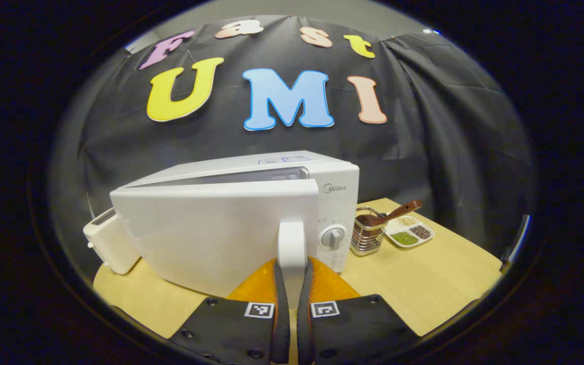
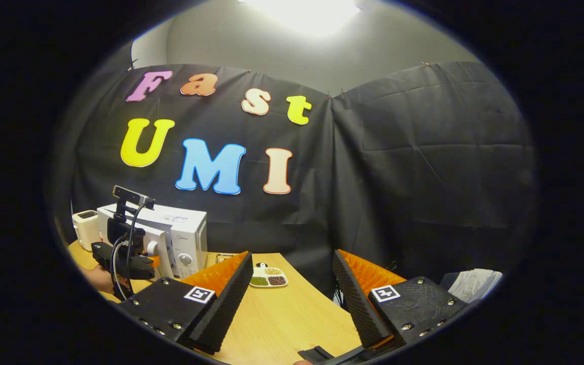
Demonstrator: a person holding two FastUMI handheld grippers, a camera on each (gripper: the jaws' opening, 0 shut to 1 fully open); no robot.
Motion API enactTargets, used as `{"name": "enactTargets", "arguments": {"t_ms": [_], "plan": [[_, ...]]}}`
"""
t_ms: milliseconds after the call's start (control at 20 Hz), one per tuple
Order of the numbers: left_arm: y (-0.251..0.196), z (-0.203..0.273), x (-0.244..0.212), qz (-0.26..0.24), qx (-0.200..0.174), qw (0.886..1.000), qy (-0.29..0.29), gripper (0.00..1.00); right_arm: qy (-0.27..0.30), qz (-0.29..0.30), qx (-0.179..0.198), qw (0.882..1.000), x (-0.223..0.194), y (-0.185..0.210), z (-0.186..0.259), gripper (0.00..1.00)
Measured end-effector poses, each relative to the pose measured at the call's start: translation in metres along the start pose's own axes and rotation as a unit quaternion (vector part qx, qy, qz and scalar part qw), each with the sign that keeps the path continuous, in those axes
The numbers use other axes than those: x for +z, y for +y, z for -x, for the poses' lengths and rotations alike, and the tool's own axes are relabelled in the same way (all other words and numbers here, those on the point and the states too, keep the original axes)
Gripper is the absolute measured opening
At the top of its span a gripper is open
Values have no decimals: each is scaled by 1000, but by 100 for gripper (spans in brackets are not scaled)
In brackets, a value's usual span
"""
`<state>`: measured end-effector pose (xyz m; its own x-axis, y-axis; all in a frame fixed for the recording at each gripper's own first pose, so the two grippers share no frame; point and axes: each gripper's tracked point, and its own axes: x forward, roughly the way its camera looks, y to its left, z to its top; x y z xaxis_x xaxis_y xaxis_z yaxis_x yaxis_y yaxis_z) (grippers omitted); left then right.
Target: Open the microwave oven with the left hand, put the food in, and close the microwave oven.
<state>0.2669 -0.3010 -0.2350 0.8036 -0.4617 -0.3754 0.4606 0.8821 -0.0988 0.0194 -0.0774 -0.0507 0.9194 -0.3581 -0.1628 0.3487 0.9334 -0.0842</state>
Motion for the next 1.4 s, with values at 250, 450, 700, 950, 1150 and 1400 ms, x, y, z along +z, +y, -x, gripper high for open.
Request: {"name": "enactTargets", "arguments": {"t_ms": [250,450,700,950,1150,1400], "plan": [[12,40,-14,9,31,999,3,12,-10,2,53,999,-3,-1,3,96],[27,74,-26,14,62,998,11,12,-12,-14,89,996,-9,-4,8,96],[61,124,-45,20,115,993,22,12,-13,-27,138,990,-14,1,15,96],[102,168,-61,27,153,987,28,12,-22,-34,178,983,-7,18,24,96],[130,189,-71,32,169,985,28,12,-30,-30,205,978,-1,46,31,96],[161,209,-80,39,164,985,28,12,-35,-30,224,974,10,89,45,96]]}}
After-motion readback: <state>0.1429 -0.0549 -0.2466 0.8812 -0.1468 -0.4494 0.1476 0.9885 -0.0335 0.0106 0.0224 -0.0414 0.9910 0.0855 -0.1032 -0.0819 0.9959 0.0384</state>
